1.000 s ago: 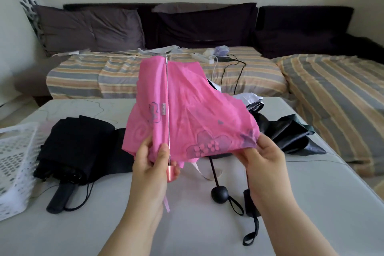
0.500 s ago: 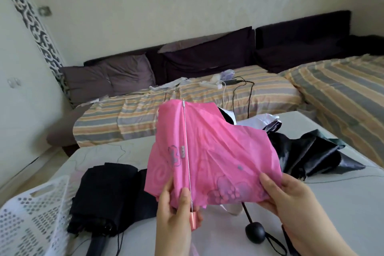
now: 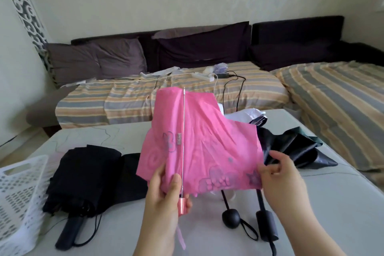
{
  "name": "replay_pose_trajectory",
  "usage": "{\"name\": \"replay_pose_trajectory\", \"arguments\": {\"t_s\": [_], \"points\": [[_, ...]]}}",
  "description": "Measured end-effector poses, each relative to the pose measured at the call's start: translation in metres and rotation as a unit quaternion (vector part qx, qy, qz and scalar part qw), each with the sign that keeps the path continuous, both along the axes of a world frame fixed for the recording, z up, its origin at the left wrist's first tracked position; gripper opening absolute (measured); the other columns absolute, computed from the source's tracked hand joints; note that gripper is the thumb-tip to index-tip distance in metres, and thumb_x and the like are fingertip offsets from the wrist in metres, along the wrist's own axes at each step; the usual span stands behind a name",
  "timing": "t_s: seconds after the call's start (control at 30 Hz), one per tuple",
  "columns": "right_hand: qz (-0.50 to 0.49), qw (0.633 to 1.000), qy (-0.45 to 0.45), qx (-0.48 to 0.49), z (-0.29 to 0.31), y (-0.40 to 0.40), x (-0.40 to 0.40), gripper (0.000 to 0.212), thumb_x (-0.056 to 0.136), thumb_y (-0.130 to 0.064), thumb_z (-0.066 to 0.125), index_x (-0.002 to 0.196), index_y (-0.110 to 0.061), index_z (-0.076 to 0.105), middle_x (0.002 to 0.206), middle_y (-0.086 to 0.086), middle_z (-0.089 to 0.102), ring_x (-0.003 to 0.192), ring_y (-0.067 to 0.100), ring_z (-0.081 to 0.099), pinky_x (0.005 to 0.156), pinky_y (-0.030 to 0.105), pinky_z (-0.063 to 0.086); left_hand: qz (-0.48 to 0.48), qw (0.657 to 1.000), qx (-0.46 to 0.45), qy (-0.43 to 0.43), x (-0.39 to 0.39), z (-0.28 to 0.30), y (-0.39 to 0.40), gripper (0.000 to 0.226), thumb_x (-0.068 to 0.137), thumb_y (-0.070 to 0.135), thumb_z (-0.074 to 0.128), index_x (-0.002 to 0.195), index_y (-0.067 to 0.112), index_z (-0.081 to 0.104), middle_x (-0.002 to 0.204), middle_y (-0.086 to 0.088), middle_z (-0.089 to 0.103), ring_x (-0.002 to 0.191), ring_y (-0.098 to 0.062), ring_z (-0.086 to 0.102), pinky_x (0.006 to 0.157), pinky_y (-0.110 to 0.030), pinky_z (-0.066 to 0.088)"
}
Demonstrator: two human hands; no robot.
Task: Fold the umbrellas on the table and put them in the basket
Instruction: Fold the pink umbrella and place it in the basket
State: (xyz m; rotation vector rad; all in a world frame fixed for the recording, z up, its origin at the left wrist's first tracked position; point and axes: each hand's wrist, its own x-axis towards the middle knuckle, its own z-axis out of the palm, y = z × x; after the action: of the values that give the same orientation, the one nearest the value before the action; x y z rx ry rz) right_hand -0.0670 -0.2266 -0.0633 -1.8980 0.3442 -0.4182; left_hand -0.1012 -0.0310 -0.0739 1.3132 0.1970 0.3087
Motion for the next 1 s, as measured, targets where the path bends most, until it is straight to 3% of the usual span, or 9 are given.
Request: {"name": "replay_pose_trajectory", "arguments": {"t_s": [0.17,0.33,0.43,0.5,0.63,0.7,0.83,0.93,1.0], "points": [[0.008,0.963,-0.234,-0.13,0.054,0.016,-0.007,0.029,0.088,-0.023,0.065,0.115,-0.027,0.055,0.091,-0.02,0.044,0.084,-0.002,0.047,0.073,0.004,0.034,-0.046,0.997,0.056,-0.004,-0.005,-0.01,-0.01,0.036,0.092,0.01,0.055,0.11,0.041,0.056,0.065,0.004,0.063,0.045,-0.016,0.05,0.044,-0.026,0.046],[0.06,0.975,-0.167,-0.137,0.049,0.022,0.007,0.035,0.094,-0.035,0.054,0.127,-0.023,0.055,0.107,-0.014,0.052,0.11,0.009,0.049,0.096,0.025,0.037,-0.123,0.986,0.11,0.01,-0.012,-0.023,-0.022,0.039,0.09,0.011,0.056,0.113,0.042,0.053,0.071,0.014,0.068,0.045,-0.019,0.052,0.047,-0.031,0.049],[0.044,0.986,-0.139,-0.084,0.047,0.012,0.018,0.025,0.095,-0.031,0.054,0.117,-0.021,0.062,0.099,-0.011,0.06,0.091,0.0,0.054,0.079,0.005,0.035,-0.148,0.982,0.114,0.008,-0.016,-0.028,-0.029,0.04,0.082,0.033,0.07,0.115,0.047,0.053,0.075,0.007,0.07,0.045,-0.022,0.053,0.045,-0.028,0.05],[0.033,0.988,-0.137,-0.07,0.046,0.006,0.023,0.01,0.093,-0.029,0.059,0.098,-0.024,0.065,0.09,-0.01,0.061,0.084,0.003,0.056,0.072,0.004,0.036,-0.153,0.983,0.102,0.006,-0.019,-0.03,-0.032,0.052,0.074,0.04,0.073,0.121,0.045,0.052,0.078,0.007,0.072,0.045,-0.022,0.053,0.044,-0.029,0.05],[0.015,0.988,-0.147,-0.044,0.044,-0.006,0.026,0.024,0.09,-0.027,0.063,0.069,-0.031,0.053,0.08,-0.013,0.056,0.074,-0.001,0.052,0.066,0.004,0.036,-0.142,0.985,0.092,0.023,-0.02,-0.031,-0.035,0.05,0.088,0.006,0.057,0.129,0.034,0.049,0.068,0.002,0.071,0.04,-0.018,0.051,0.041,-0.024,0.048],[0.021,0.991,-0.126,-0.031,0.042,-0.009,0.027,0.023,0.092,-0.028,0.06,0.071,-0.027,0.052,0.073,-0.014,0.056,0.067,-0.004,0.051,0.06,0.005,0.037,-0.14,0.985,0.094,0.02,-0.021,-0.031,-0.035,0.051,0.09,0.0,0.052,0.127,0.034,0.048,0.063,-0.005,0.067,0.037,-0.017,0.05,0.038,-0.021,0.045],[0.003,0.993,-0.115,0.002,0.035,-0.009,0.03,0.019,0.093,-0.028,0.061,0.076,-0.023,0.053,0.069,-0.012,0.054,0.057,-0.005,0.048,0.055,0.007,0.037,-0.151,0.984,0.096,-0.001,-0.021,-0.027,-0.035,0.062,0.086,0.013,0.053,0.131,0.054,0.041,0.096,-0.011,0.064,0.04,-0.022,0.052,0.04,-0.022,0.047],[-0.001,0.994,-0.105,0.007,0.037,-0.01,0.029,0.012,0.088,-0.031,0.068,0.092,-0.022,0.061,0.079,-0.015,0.061,0.074,-0.006,0.055,0.068,0.01,0.038,-0.159,0.978,0.13,-0.031,-0.024,-0.023,-0.03,0.067,0.078,0.028,0.051,0.117,0.079,0.033,0.082,-0.001,0.069,0.047,-0.024,0.058,0.047,-0.021,0.05],[0.008,0.995,-0.094,-0.009,0.037,-0.012,0.024,0.036,0.085,-0.036,0.07,0.116,-0.023,0.058,0.104,-0.015,0.063,0.099,-0.001,0.056,0.085,0.017,0.04,-0.145,0.98,0.127,-0.044,-0.022,-0.02,-0.028,0.064,0.079,0.03,0.05,0.112,0.082,0.033,0.104,0.016,0.069,0.074,-0.008,0.069,0.065,-0.013,0.053]]}}
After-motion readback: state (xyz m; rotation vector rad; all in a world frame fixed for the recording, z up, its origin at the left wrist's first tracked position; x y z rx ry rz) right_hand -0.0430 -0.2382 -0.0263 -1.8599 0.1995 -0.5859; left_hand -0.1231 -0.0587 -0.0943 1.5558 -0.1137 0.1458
